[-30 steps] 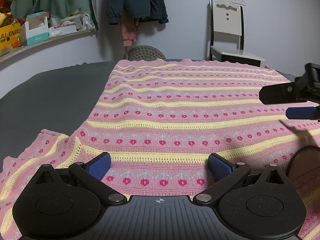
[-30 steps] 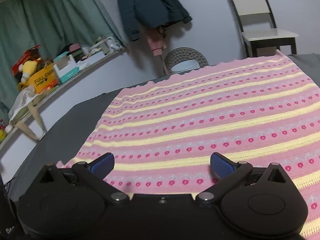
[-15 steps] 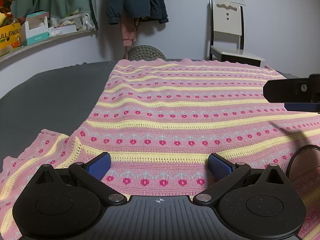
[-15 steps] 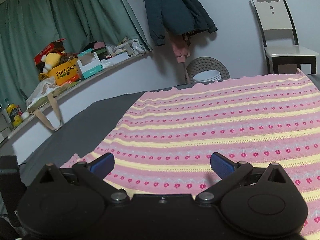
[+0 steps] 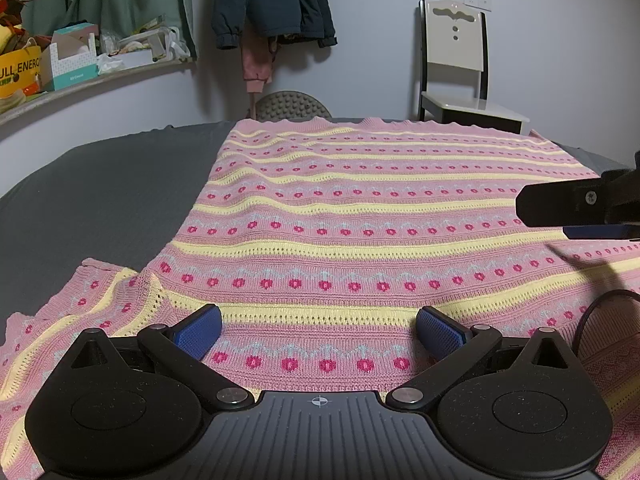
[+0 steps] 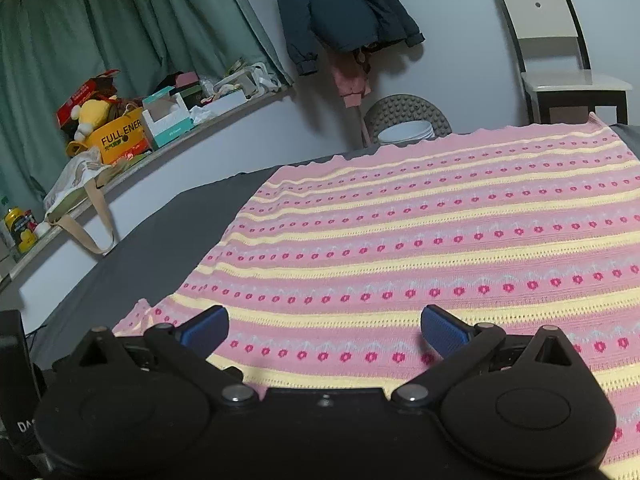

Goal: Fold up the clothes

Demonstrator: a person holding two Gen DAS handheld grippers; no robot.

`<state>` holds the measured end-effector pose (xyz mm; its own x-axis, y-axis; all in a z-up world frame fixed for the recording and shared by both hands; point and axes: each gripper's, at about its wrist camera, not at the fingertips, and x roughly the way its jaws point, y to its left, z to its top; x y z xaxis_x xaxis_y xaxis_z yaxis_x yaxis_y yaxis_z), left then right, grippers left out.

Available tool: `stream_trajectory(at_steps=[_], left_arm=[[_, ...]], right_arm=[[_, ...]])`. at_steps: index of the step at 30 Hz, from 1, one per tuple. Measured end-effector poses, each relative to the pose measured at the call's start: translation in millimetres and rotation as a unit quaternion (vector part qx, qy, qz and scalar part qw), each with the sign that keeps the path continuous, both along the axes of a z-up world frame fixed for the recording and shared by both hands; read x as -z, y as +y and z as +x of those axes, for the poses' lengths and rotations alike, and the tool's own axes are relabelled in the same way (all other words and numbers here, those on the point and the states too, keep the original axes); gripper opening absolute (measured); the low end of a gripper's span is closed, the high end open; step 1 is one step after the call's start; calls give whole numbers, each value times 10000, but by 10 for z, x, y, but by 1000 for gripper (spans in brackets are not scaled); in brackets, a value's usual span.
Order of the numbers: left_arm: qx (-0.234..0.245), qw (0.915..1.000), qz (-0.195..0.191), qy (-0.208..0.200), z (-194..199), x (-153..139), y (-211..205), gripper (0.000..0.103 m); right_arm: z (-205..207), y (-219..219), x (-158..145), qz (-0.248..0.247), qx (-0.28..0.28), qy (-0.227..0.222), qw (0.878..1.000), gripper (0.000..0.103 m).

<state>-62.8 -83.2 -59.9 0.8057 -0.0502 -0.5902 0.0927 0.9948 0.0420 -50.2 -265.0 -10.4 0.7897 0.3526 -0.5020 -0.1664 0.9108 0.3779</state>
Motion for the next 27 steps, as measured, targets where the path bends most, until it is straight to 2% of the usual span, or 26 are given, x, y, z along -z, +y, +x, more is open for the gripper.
stream_trajectory(at_steps=[27], left_arm=[[2, 10000, -1, 2, 4, -1, 2, 103]], right_arm=[[1, 15, 19, -34, -145, 122, 9998, 103]])
